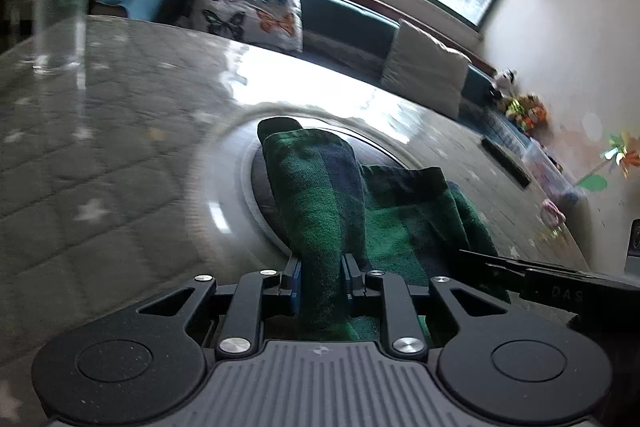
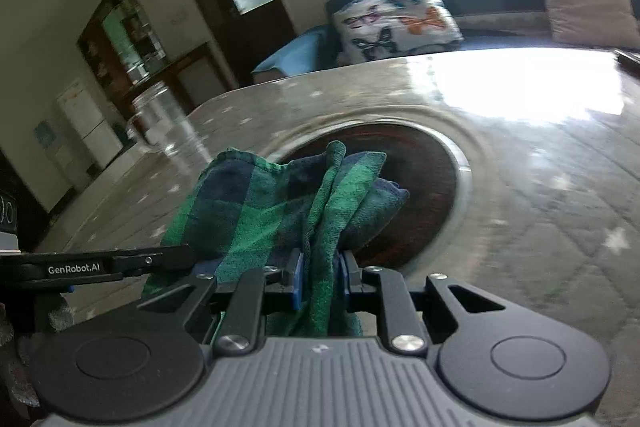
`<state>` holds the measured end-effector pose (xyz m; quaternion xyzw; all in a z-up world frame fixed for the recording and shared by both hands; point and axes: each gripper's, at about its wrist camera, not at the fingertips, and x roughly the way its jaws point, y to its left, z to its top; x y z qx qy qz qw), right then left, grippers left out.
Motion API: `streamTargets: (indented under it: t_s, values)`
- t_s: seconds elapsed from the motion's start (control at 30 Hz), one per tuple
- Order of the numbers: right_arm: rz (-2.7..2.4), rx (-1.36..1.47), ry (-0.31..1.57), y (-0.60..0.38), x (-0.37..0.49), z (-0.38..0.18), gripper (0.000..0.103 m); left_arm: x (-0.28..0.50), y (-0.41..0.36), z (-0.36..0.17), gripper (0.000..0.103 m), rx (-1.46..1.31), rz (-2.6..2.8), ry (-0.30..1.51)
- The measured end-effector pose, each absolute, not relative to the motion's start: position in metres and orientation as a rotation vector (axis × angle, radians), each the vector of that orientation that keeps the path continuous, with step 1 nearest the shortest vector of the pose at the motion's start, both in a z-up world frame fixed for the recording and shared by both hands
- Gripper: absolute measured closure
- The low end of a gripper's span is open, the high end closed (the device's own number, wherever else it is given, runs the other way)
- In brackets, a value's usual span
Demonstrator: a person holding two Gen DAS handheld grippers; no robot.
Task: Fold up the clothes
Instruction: 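Carry the folded shirt with both grippers toward the glass mug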
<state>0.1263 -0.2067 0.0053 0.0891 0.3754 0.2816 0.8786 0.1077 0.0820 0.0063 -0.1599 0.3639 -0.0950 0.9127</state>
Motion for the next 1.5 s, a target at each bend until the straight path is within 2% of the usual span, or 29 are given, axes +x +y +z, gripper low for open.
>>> streamTargets:
  t_s: [0.33,0.83,0.97,1.07,1.2,1.37,1.5]
  values:
    - [0.75,0.115,0.798,-0.101,0.141,0.024,0.087,0.083,0.172,0.019,0.082,-0.384,-0.03,0.69]
    - [0.949,0.092,0.816,0.037,0.199,0.028,0.087,0.102,0.283,0.026,0.082,-0.445,0.194,0.629]
    - [0.962,0.094,0.817,0.058,0.212,0.026,0.086,0.112,0.296,0.023,0.082,-0.457,0.226,0.625]
    - [0.937,0.075,0.842,0.068,0.223,0.017,0.079,0.122,0.3,0.014,0.08,-0.458,0.248,0.655]
    - [0.908,0.032,0.817,0.064,0.224,0.018,0.079,0.123,0.3,0.003,0.076,-0.432,0.274,0.686]
    - [0.963,-0.042,0.753,0.053,0.196,0.036,0.079,0.109,0.297,0.009,0.07,-0.424,0.269,0.655]
    - [1.043,-0.105,0.733,0.05,0.163,0.044,0.08,0.098,0.287,0.019,0.069,-0.39,0.251,0.632]
